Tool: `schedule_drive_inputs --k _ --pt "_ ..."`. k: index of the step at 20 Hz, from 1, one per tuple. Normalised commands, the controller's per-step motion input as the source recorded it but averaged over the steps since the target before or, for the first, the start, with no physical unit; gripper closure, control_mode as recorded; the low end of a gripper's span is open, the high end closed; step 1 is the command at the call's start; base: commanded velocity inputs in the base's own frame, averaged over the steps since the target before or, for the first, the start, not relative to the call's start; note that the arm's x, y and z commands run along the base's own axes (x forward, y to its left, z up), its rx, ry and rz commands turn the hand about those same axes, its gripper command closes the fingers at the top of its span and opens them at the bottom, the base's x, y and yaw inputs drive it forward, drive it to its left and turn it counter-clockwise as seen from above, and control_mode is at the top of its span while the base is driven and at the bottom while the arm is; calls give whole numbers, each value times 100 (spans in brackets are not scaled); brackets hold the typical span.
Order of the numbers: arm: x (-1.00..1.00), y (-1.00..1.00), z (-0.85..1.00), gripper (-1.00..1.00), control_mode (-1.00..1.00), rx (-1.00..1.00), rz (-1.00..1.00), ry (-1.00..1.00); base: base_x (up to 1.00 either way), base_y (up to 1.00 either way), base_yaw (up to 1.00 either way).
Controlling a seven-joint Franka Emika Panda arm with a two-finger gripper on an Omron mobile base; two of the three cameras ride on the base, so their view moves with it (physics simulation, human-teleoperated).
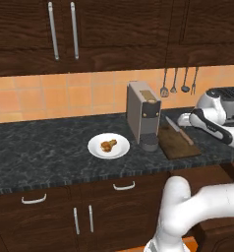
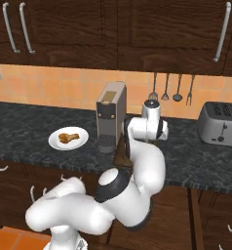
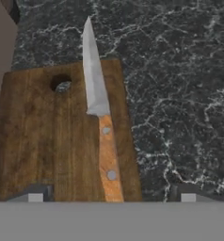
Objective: Pick up the knife from the drawer and place it on the cutting board. Then place the meat from the plate to the cutting board.
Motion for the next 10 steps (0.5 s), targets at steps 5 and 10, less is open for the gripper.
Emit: schedule_drive_inputs --k 5,10 --pt "-96 28 99 -100 -100 0 -3 0 0 0 0" --pt "-82 91 59 -100 -100 -7 -2 0 0 0 0"
